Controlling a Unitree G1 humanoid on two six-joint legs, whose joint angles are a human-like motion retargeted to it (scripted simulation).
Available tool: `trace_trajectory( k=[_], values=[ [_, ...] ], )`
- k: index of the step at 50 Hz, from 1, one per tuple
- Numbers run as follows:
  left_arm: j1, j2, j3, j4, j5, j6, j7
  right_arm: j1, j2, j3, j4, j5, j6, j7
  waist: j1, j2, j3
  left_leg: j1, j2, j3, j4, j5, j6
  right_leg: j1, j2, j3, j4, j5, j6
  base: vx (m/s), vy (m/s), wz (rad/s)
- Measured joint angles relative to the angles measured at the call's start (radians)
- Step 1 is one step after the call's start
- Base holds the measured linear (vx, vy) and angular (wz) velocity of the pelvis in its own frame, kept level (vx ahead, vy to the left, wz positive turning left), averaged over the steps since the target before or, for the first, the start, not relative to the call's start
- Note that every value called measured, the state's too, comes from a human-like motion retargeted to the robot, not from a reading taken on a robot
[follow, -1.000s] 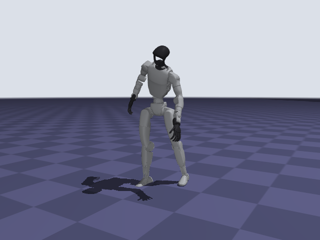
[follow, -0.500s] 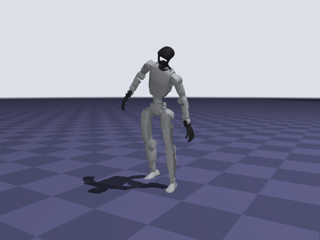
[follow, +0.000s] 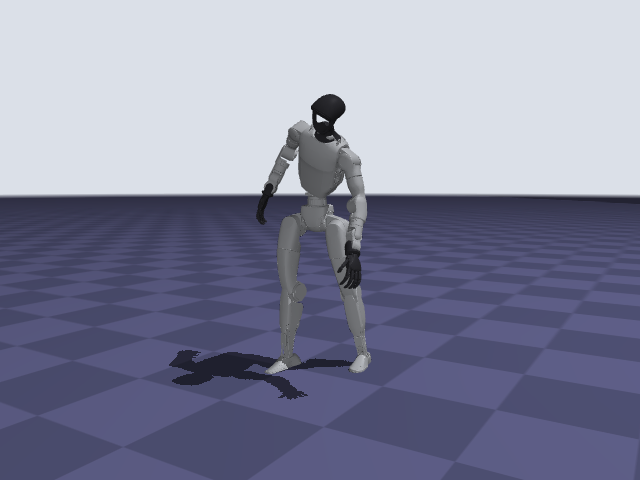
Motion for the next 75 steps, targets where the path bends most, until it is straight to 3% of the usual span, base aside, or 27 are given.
trace_trajectory(
  k=[5,12,21,25,30,39,50,60,64,68,75],
  values=[
    [0.070,-0.025,0.018,0.010,-0.005,-0.017,0.013,-0.019,0.003,-0.004,0.025,-0.014,-0.008,-0.049,-0.064,0.033,-0.037,-0.017,-0.027,-0.037,0.080,-0.032,0.003,0.045,-0.046,-0.038,0.000,-0.057,0.000,0.44,-0.07,0.45],
    [0.228,-0.081,0.078,0.041,0.032,0.006,-0.012,-0.064,-0.025,-0.030,-0.007,-0.021,-0.007,-0.074,-0.008,0.039,-0.056,-0.102,-0.041,-0.071,0.237,0.000,0.046,0.083,-0.032,0.013,0.027,-0.116,0.000,0.37,-0.18,-0.35],
    [0.348,-0.158,0.138,0.118,0.103,0.017,-0.051,-0.060,-0.048,-0.033,-0.043,-0.045,-0.032,-0.087,0.070,0.035,-0.067,-0.248,-0.015,0.032,-0.013,0.129,0.013,0.134,-0.040,0.025,0.067,-0.205,0.000,0.35,0.05,-0.08],
    [0.387,-0.173,0.159,0.130,0.131,0.019,-0.072,-0.058,-0.066,-0.016,-0.047,-0.078,-0.038,-0.070,0.103,0.023,-0.074,-0.331,0.003,0.095,-0.021,0.120,-0.015,0.161,-0.038,0.044,0.087,-0.251,0.000,0.38,0.16,-0.29],
    [0.449,-0.187,0.181,0.132,0.089,0.026,-0.053,-0.080,-0.128,0.014,-0.075,-0.155,-0.038,-0.049,0.121,0.006,-0.076,-0.268,0.014,0.093,-0.021,0.193,0.014,0.232,-0.039,0.120,0.131,-0.312,0.000,0.43,0.28,-0.69],
    [0.320,-0.125,0.077,0.093,0.094,0.024,-0.037,-0.039,-0.143,-0.017,-0.075,-0.137,-0.034,-0.047,0.052,0.009,-0.025,-0.143,-0.008,0.076,-0.021,0.110,0.012,0.224,-0.065,0.033,0.143,-0.295,-0.007,0.32,0.24,0.16],
    [0.047,0.002,-0.014,-0.031,0.047,0.001,-0.027,-0.052,-0.079,0.021,-0.010,-0.137,-0.012,-0.024,0.017,0.024,0.022,-0.050,0.021,0.072,-0.021,0.052,-0.003,-0.004,0.010,-0.003,0.005,0.011,0.000,0.29,-0.09,0.08],
    [0.050,-0.061,-0.006,-0.058,0.013,-0.035,-0.016,-0.016,-0.019,-0.027,0.060,-0.114,-0.001,-0.032,-0.057,0.084,0.000,-0.028,-0.040,-0.038,0.072,-0.038,-0.001,0.034,-0.062,-0.043,0.000,-0.031,0.000,0.46,-0.09,0.60],
    [0.166,-0.127,0.060,-0.048,0.010,-0.021,-0.020,-0.051,-0.037,-0.023,0.081,-0.139,0.008,-0.029,-0.034,0.124,-0.005,-0.047,-0.038,-0.029,0.171,-0.015,0.020,0.068,-0.065,-0.034,0.022,-0.087,0.000,0.44,-0.14,-0.01],
    [0.289,-0.167,0.115,-0.022,0.044,-0.004,-0.038,-0.088,-0.075,-0.039,0.050,-0.128,0.010,-0.017,0.022,0.119,-0.005,-0.100,-0.078,-0.082,0.263,-0.018,0.054,0.088,-0.074,0.007,0.046,-0.124,0.000,0.39,-0.10,-0.48],
    [0.420,-0.197,0.186,0.091,0.100,0.016,-0.083,-0.119,-0.114,-0.063,-0.006,-0.099,-0.019,-0.022,0.087,0.100,0.004,-0.209,-0.076,-0.050,0.074,0.082,0.055,0.126,-0.086,0.024,0.073,-0.187,0.000,0.35,0.02,-0.11]
  ],
)
